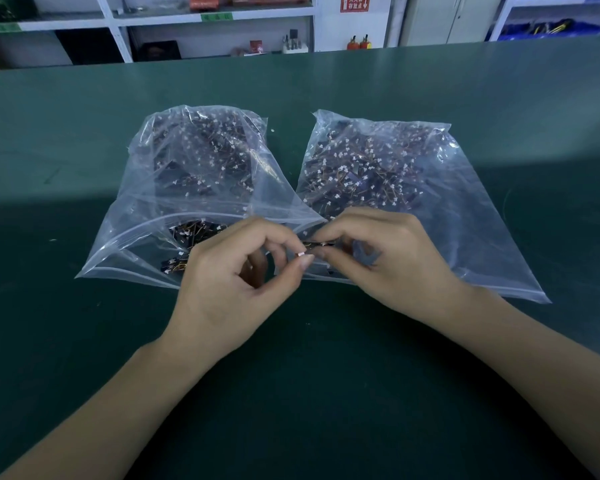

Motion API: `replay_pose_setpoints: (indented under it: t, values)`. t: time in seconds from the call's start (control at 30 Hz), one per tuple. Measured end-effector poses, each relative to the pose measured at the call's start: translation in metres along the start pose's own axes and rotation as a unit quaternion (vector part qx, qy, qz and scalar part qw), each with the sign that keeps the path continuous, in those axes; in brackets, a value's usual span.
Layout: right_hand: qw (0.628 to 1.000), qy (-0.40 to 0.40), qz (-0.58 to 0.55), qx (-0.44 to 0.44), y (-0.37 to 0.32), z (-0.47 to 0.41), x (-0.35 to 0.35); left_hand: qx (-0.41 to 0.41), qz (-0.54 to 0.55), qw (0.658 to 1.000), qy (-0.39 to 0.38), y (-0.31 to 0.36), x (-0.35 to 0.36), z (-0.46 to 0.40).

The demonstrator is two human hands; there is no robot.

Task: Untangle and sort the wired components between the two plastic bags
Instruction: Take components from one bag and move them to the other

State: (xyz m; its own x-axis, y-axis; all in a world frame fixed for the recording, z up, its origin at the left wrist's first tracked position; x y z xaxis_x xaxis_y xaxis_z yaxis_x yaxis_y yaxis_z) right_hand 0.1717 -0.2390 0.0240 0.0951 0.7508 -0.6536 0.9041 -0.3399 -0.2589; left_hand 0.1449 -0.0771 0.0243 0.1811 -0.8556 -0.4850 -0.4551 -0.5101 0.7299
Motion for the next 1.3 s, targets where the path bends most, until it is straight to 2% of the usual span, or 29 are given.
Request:
replay_pose_setpoints:
  t: [0.13, 0.2, 0.5, 0.63, 0.77, 0.93, 1.3]
  values:
    - [0.999, 0.016, -0.039, 0.020, 0.003, 0.000, -0.001, -0.052, 0.063, 0.996, -0.017, -0.008, 0.000, 0.000]
    - [0.997, 0.020, -0.066, 0.036, 0.005, 0.001, 0.002, -0.071, 0.061, 0.995, -0.024, -0.013, 0.000, -0.001]
    - [0.988, 0.033, -0.122, 0.094, 0.010, 0.006, 0.007, -0.008, -0.060, 0.998, -0.013, -0.002, -0.001, -0.003]
    - [0.965, 0.051, -0.202, 0.156, 0.019, 0.012, 0.013, -0.012, -0.060, 0.998, 0.006, -0.004, -0.004, -0.004]
    - [0.943, 0.046, -0.280, 0.176, 0.019, 0.013, 0.021, -0.024, -0.037, 0.999, 0.024, -0.005, -0.007, -0.005]
    - [0.952, 0.015, -0.249, 0.180, 0.017, 0.014, 0.024, -0.023, -0.030, 0.999, 0.004, -0.004, -0.005, -0.005]
    - [0.961, -0.011, -0.218, 0.169, 0.011, 0.012, 0.024, -0.011, -0.045, 0.999, 0.017, 0.000, -0.005, -0.004]
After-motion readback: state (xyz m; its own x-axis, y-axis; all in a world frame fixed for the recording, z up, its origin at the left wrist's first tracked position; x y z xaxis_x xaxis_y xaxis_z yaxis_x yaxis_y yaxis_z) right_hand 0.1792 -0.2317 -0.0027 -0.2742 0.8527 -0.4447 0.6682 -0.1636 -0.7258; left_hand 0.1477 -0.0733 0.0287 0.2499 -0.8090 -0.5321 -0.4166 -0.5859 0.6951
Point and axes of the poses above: each hand's wrist, its own z-axis away from the middle knuckle, its own x-axis out of the palm, y = z × x, the point moved 10 cm from there along -z, towards the middle knuckle, and after that the axes turned 14 degrees about -x, right-handed, at the moved point
